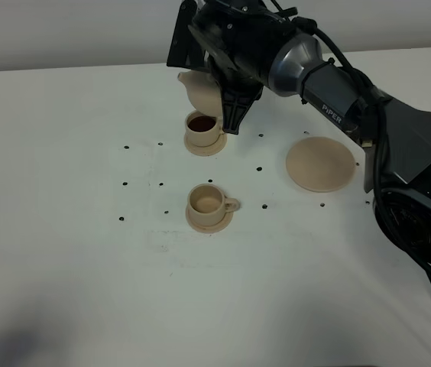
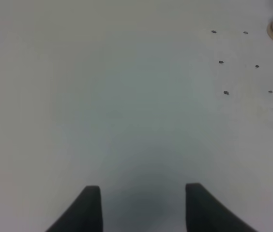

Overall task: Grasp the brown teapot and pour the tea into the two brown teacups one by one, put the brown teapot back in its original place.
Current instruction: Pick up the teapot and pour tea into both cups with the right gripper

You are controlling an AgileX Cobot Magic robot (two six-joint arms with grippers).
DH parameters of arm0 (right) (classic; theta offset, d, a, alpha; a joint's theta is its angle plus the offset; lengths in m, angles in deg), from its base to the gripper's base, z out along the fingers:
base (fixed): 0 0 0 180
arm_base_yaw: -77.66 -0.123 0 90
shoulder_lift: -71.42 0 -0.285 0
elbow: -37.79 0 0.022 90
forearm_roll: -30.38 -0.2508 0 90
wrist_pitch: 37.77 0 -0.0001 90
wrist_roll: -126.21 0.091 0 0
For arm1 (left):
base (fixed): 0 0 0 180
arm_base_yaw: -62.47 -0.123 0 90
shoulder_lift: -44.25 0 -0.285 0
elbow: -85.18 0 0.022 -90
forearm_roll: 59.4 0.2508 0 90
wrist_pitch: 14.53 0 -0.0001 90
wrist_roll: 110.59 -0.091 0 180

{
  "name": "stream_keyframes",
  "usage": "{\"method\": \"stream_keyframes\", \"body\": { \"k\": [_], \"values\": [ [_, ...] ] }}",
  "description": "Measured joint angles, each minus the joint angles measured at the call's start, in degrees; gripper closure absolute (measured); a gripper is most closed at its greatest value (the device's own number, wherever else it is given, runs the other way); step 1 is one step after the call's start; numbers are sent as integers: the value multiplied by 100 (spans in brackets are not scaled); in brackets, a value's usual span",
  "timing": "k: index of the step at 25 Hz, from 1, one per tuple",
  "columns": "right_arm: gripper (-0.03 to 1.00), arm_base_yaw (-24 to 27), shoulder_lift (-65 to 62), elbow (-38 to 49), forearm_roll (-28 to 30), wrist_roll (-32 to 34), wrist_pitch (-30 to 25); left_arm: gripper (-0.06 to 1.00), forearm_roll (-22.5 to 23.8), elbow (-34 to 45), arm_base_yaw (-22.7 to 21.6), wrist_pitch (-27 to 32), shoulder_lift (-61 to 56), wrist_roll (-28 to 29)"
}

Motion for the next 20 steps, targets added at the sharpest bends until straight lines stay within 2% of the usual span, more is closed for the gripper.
{"method": "stream_keyframes", "body": {
  "k": [10,20],
  "values": [
    [87,11,-196,190,-1013,788,11,52,0,0,0,0,0,-6],
    [87,89,-675,1536,-1166,848,15,52,0,0,0,0,0,-6]
  ]
}}
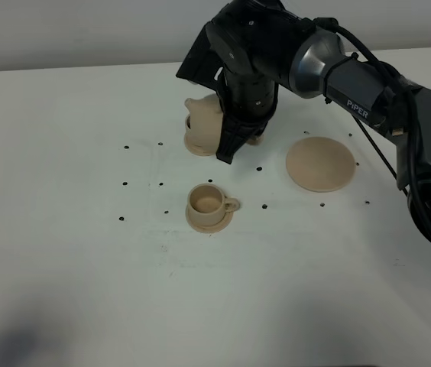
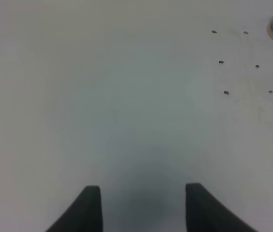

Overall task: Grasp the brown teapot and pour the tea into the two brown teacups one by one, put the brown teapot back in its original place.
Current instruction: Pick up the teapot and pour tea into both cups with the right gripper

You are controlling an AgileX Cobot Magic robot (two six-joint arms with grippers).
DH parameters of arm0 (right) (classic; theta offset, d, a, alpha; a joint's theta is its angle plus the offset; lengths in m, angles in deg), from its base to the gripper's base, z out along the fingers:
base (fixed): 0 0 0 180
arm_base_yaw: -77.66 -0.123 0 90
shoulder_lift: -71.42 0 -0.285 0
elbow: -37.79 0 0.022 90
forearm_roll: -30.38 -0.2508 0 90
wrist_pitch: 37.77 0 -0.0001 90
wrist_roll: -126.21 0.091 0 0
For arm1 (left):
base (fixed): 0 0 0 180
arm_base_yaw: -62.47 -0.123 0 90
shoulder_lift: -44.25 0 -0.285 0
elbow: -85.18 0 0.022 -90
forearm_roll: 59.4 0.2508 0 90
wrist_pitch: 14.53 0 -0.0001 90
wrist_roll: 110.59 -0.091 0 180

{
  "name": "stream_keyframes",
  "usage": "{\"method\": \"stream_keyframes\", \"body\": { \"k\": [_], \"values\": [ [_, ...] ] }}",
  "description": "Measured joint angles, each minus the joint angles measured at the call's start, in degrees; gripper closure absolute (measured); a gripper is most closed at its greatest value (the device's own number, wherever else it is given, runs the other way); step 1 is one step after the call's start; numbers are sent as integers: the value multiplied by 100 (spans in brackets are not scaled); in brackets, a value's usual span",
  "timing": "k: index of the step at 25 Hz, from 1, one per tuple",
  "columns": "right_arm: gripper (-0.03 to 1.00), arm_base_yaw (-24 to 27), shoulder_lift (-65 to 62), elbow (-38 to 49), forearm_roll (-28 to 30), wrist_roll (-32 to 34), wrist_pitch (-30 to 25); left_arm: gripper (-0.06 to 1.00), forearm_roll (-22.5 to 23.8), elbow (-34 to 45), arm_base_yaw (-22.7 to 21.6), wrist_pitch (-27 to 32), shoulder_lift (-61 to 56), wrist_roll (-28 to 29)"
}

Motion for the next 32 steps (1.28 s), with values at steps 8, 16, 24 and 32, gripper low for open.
{"method": "stream_keyframes", "body": {
  "k": [8,16,24,32],
  "values": [
    [87,110,-39,566,154,47,143,52,0,0,0,0,0,0],
    [87,61,-544,579,299,8,30,52,0,0,0,0,0,0],
    [87,-335,-1202,1380,771,183,43,52,0,0,0,0,0,5],
    [87,-689,-2159,3173,1637,809,1003,52,0,0,0,0,0,5]
  ]
}}
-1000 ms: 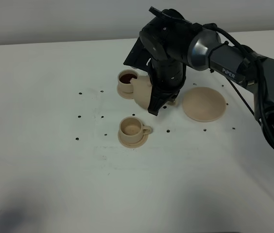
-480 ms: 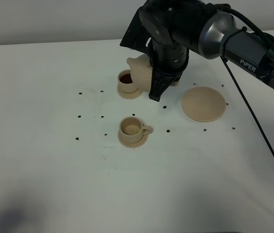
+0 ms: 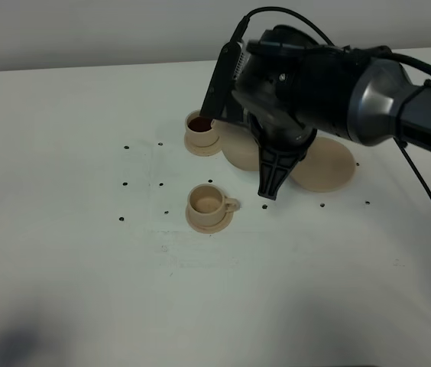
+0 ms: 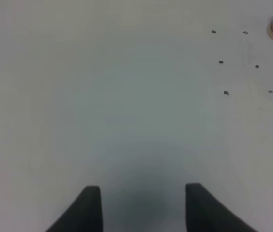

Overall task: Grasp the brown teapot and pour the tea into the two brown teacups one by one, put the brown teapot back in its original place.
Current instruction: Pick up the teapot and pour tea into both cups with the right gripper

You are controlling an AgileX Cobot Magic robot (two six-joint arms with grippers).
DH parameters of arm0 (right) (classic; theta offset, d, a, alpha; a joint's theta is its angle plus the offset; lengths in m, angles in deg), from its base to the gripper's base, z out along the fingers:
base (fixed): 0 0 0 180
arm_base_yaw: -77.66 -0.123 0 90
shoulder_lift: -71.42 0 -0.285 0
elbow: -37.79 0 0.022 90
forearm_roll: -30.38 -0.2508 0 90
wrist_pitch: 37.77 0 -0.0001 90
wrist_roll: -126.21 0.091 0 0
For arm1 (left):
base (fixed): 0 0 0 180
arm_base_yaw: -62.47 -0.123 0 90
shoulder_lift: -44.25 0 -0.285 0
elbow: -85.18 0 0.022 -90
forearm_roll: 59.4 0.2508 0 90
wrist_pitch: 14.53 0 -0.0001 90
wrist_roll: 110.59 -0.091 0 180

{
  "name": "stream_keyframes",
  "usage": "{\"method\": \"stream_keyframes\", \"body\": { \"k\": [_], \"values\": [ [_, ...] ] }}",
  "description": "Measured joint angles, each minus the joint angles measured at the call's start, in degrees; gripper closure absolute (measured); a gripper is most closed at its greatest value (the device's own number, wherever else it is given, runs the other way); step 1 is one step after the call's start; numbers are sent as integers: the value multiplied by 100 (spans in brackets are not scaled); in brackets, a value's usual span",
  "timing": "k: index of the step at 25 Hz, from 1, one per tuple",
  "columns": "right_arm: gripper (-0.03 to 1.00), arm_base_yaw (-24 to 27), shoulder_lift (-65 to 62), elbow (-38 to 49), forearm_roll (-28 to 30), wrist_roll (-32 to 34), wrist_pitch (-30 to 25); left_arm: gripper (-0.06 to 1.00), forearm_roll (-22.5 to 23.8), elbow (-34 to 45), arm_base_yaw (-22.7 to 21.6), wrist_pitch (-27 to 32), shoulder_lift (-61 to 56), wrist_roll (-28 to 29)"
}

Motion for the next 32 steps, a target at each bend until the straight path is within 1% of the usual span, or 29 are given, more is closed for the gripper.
{"method": "stream_keyframes", "body": {
  "k": [6,9,12,18,24,27,32],
  "values": [
    [87,-334,-138,970,1036,186,750,52,0,0,0,0,0,0],
    [87,-412,-138,1266,1491,240,1122,52,0,0,0,0,0,0],
    [87,-428,-138,1458,1898,317,1377,52,0,0,0,0,0,0],
    [87,-433,34,1570,2588,339,1661,52,0,0,0,0,0,0],
    [87,-433,297,1587,3168,339,1736,52,0,0,0,0,0,0],
    [87,-433,302,1587,3548,339,1780,52,0,0,0,0,0,-6],
    [87,-440,302,1824,4168,339,2064,52,0,0,0,0,0,-6]
  ]
}}
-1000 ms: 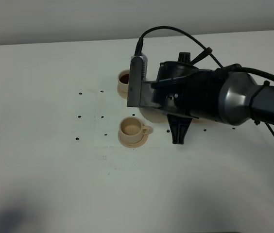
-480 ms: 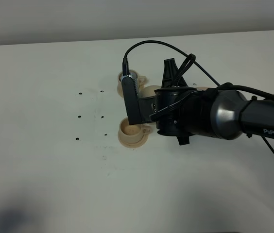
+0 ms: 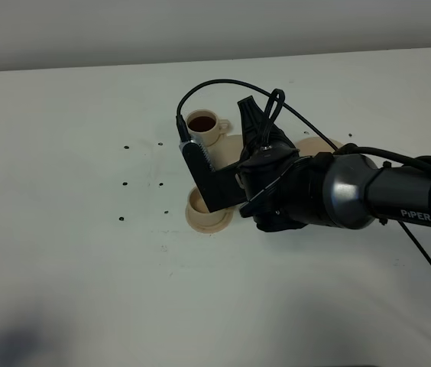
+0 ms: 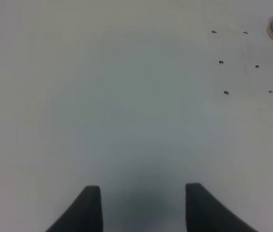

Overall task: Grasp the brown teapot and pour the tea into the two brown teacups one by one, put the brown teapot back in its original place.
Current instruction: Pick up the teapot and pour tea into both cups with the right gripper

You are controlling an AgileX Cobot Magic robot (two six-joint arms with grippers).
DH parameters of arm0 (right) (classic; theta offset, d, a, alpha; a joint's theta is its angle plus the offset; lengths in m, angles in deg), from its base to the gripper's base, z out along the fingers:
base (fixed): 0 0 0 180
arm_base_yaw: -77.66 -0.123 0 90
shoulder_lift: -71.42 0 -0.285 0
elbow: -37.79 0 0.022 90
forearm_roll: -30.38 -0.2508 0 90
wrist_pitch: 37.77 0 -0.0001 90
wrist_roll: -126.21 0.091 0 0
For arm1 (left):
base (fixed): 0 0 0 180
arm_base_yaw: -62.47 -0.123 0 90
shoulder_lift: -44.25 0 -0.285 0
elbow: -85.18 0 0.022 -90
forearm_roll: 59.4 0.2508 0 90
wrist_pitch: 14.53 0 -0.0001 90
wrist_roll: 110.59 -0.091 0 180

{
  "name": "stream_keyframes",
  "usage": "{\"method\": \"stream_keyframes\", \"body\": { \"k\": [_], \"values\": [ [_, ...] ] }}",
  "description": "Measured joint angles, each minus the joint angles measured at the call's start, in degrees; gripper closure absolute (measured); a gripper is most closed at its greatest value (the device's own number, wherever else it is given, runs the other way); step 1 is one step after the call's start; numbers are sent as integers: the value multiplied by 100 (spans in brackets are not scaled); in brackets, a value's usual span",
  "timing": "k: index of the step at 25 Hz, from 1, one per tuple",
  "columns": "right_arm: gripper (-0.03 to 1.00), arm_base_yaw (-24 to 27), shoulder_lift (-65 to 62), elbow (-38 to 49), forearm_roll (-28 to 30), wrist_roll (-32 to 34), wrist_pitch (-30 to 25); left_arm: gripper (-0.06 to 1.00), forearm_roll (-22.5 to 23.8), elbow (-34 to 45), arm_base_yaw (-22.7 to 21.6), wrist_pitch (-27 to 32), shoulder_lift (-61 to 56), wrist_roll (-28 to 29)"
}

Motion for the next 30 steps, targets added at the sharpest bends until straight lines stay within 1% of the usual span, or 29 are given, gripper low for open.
{"method": "stream_keyframes", "body": {
  "k": [4,10,21,26,30],
  "values": [
    [87,-2,0,97,451,4,69,52,0,0,0,0,0,0],
    [87,-2,0,102,964,-6,148,52,0,0,0,0,0,0],
    [87,-2,0,114,1468,-407,304,52,0,0,0,0,0,0],
    [87,-2,0,423,2162,-352,316,52,0,0,0,0,0,0],
    [87,-2,0,457,2506,-181,316,52,0,0,0,0,0,0]
  ]
}}
